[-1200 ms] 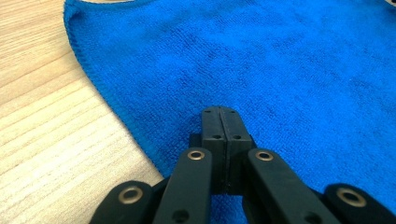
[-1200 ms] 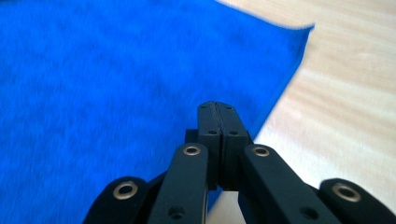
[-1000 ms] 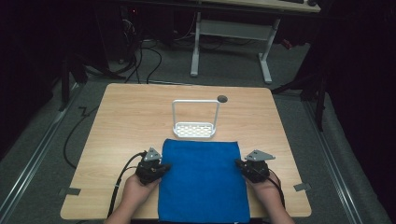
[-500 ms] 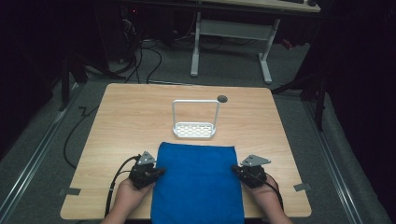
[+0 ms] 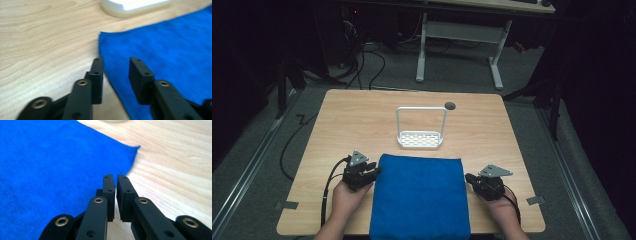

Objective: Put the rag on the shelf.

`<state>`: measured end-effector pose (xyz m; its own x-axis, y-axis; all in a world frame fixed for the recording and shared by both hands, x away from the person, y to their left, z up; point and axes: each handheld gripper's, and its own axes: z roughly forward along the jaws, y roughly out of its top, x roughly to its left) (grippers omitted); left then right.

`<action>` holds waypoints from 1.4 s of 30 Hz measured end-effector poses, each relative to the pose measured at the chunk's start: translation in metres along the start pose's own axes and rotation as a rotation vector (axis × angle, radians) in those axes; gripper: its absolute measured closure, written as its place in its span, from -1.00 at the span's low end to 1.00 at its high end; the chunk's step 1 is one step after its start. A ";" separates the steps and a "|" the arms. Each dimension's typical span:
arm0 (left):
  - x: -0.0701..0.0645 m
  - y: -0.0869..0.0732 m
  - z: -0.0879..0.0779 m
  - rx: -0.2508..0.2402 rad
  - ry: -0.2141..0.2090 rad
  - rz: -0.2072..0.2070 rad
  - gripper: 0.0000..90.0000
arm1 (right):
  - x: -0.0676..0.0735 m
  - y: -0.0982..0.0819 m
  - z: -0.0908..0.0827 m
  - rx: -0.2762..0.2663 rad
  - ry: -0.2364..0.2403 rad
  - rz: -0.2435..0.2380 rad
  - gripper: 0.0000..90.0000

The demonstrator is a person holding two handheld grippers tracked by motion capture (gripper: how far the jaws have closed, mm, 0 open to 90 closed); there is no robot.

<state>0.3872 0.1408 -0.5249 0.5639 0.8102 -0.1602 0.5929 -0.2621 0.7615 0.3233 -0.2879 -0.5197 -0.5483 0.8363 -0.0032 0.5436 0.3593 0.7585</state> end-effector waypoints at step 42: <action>0.014 0.019 0.037 0.014 -0.002 -0.009 0.93 | -0.003 0.011 0.010 -0.015 -0.071 0.103 0.28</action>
<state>0.4278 0.1275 -0.5357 0.5597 0.8115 -0.1677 0.6054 -0.2623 0.7515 0.3372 -0.2827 -0.5178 -0.4432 0.8959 0.0296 0.5852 0.2641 0.7666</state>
